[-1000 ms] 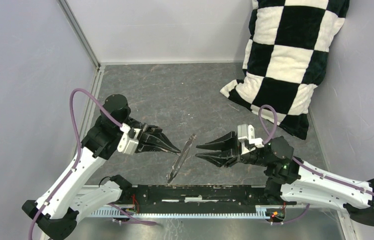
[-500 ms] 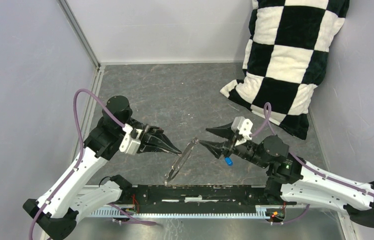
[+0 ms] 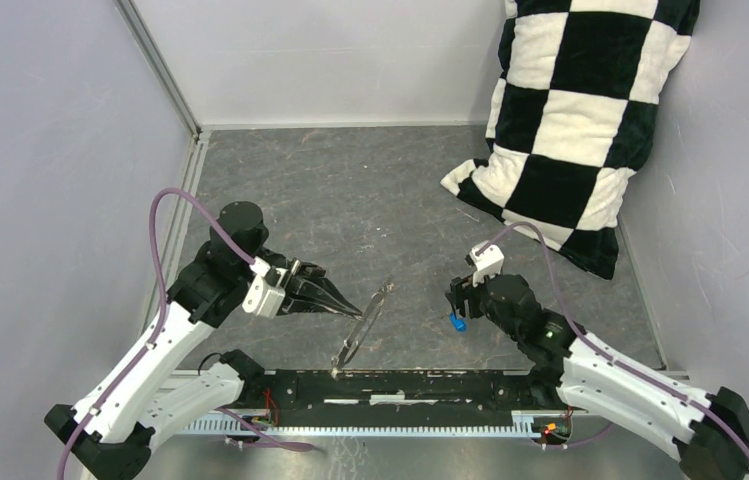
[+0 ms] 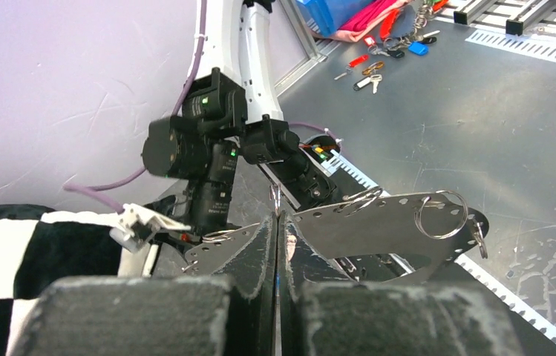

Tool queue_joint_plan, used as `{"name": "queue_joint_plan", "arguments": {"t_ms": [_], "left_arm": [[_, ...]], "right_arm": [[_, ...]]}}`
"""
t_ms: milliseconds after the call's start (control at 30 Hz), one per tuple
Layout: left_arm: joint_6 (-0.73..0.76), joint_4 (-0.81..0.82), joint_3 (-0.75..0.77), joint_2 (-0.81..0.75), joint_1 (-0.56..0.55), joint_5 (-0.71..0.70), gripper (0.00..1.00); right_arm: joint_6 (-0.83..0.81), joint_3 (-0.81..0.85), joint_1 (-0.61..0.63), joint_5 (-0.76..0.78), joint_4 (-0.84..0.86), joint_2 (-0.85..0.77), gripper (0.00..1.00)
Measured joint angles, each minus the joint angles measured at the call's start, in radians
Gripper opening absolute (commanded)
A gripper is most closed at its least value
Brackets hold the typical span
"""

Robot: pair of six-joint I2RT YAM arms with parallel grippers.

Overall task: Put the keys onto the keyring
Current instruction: Pick up the key from the center of the board.

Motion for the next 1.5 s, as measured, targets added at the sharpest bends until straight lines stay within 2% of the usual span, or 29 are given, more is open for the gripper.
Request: {"name": "queue_joint_plan", "arguments": {"t_ms": [133, 333, 567, 667, 1200, 1500], "left_arm": [[0.007, -0.012, -0.011, -0.008, 0.0, -0.005, 0.02], [0.008, -0.025, -0.013, -0.026, 0.0, -0.005, 0.02], [0.009, -0.026, -0.013, -0.028, 0.0, -0.005, 0.02], [0.009, -0.027, -0.013, -0.028, 0.0, -0.005, 0.02], [0.009, -0.028, -0.013, -0.028, 0.0, -0.005, 0.02], [0.009, -0.028, -0.013, -0.027, 0.0, -0.004, 0.02]], "right_arm": [[-0.008, -0.047, -0.08, -0.072, 0.025, 0.109, 0.63], [-0.071, -0.065, -0.098, -0.2, 0.118, 0.209, 0.62], [-0.121, -0.077, -0.098, -0.296, 0.176, 0.245, 0.5], [-0.128, -0.086, -0.098, -0.32, 0.178, 0.245, 0.48], [-0.127, -0.097, -0.098, -0.338, 0.105, 0.244, 0.35], [-0.127, -0.097, -0.098, -0.319, 0.098, 0.263, 0.33]]}}
